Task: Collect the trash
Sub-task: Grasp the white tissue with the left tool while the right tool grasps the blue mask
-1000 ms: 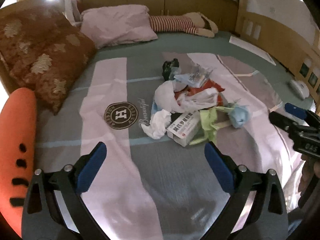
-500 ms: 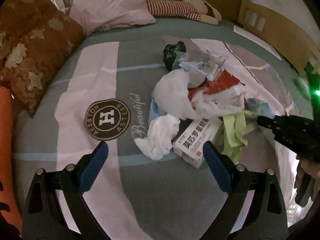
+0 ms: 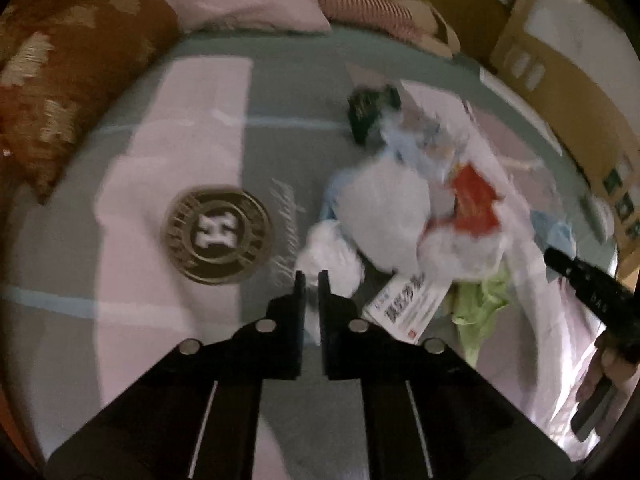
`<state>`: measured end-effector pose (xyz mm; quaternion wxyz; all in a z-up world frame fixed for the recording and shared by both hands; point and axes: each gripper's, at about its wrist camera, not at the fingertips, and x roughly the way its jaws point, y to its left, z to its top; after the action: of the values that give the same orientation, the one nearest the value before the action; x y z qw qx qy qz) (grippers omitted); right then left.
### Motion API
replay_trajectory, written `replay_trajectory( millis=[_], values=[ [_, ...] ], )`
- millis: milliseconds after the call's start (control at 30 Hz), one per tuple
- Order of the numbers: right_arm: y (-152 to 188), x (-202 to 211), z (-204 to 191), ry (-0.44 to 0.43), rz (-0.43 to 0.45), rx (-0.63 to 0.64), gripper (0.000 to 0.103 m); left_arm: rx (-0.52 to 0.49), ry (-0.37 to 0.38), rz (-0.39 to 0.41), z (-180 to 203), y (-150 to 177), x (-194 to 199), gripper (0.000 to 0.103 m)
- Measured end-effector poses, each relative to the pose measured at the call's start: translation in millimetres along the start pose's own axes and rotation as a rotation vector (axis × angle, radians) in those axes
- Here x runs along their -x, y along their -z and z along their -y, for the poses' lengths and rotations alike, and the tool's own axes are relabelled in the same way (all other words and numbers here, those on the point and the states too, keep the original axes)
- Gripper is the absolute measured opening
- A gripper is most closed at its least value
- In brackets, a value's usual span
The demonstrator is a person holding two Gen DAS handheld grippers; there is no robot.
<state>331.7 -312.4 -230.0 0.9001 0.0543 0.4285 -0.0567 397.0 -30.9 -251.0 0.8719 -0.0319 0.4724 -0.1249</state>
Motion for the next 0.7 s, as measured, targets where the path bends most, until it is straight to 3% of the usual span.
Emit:
replay_trajectory(
  millis=[67,200,333,367,400,433,500,533,700],
  values=[
    [-4,18,-2,-0.026,0.056,-0.006,0.021,0.033,-0.011,0.050,-6,-7,28,0.005],
    [-6,66,-8,-0.126,0.169,-0.017,0.021,0.058,0.069,0.180,-4,-12,95,0.005],
    [2,101,-10,-0.198,0.218,-0.030,0.021,0.023,0.081,0.214,2,-6,120,0.006],
    [4,105,-10,-0.214,0.219,-0.038,0.021,0.020,0.075,0.194,0,-4,116,0.026],
    [5,107,-11,-0.222,0.220,-0.040,0.021,0.019,0.064,0.169,-3,-3,108,0.081],
    [5,107,-14,-0.225,0.218,-0.032,0.021,0.022,0.010,0.146,-5,0,93,0.100],
    [3,102,-19,-0.220,0.208,-0.008,0.021,-0.007,-0.054,0.127,-10,6,73,0.098],
    [3,98,-20,-0.219,0.198,-0.001,0.021,-0.045,-0.098,0.078,-9,8,51,0.098],
    [5,97,-23,-0.239,0.165,0.006,0.021,-0.114,-0.161,0.016,-6,15,2,0.086]
  ],
)
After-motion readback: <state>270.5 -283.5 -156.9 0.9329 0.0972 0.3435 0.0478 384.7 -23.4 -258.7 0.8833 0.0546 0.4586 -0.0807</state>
